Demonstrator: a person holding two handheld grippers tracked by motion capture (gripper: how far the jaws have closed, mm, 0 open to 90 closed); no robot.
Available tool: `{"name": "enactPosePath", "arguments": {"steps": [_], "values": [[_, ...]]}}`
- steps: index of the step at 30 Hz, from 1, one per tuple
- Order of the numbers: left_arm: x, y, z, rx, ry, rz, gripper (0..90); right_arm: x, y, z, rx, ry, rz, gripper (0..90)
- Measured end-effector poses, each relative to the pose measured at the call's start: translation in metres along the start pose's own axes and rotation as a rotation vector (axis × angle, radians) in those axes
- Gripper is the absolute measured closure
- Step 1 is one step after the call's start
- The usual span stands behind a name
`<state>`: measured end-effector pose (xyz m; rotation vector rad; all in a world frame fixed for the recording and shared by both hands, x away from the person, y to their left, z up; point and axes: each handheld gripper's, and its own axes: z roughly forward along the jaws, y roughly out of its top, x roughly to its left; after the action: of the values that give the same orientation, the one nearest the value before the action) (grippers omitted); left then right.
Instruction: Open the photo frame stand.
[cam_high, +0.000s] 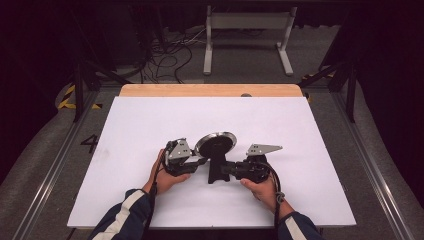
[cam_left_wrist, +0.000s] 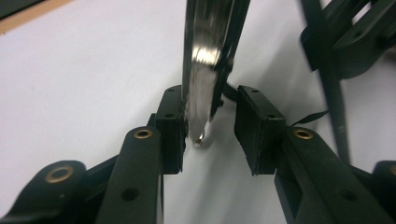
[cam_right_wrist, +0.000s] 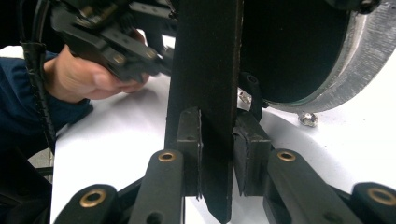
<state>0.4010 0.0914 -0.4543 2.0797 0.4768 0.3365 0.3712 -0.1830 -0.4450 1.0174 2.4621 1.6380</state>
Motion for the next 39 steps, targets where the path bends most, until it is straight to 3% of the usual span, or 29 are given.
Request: {"name": "enactPosePath", "arguments": {"steps": [2, 3, 11, 25, 34, 39], "values": [[0.0017, -0.0022, 0.0028, -0.002, 0.02, -0.025, 67.5, 0.0007, 0.0001, 0.0002, 0.005, 0.0, -0.005, 75.2], [0.0028, -0.0027, 0.0037, -0.004, 0.011, -0.031, 68.9, 0.0011, 0.0001, 0.0004, 0.008, -0.001, -0.008, 75.3], [-0.0003, -0.0009, 0.0047, 0.01, 0.052, 0.004, 71.6, 0.0024, 0.0002, 0.0005, 0.012, 0.001, -0.012, 75.9], [0.002, -0.0013, 0.007, 0.04, 0.125, 0.02, 72.2, 0.0029, -0.0031, 0.0071, 0.06, -0.003, -0.02, 76.3], [0.0037, -0.0024, 0.0065, 0.033, 0.117, 0.012, 71.9, 0.0033, -0.0031, 0.0074, 0.061, -0.009, -0.011, 75.9], [0.0068, -0.0029, -0.002, -0.001, 0.097, 0.01, 68.5, 0.0062, -0.0032, 0.0067, 0.066, -0.032, -0.021, 75.3]]}}
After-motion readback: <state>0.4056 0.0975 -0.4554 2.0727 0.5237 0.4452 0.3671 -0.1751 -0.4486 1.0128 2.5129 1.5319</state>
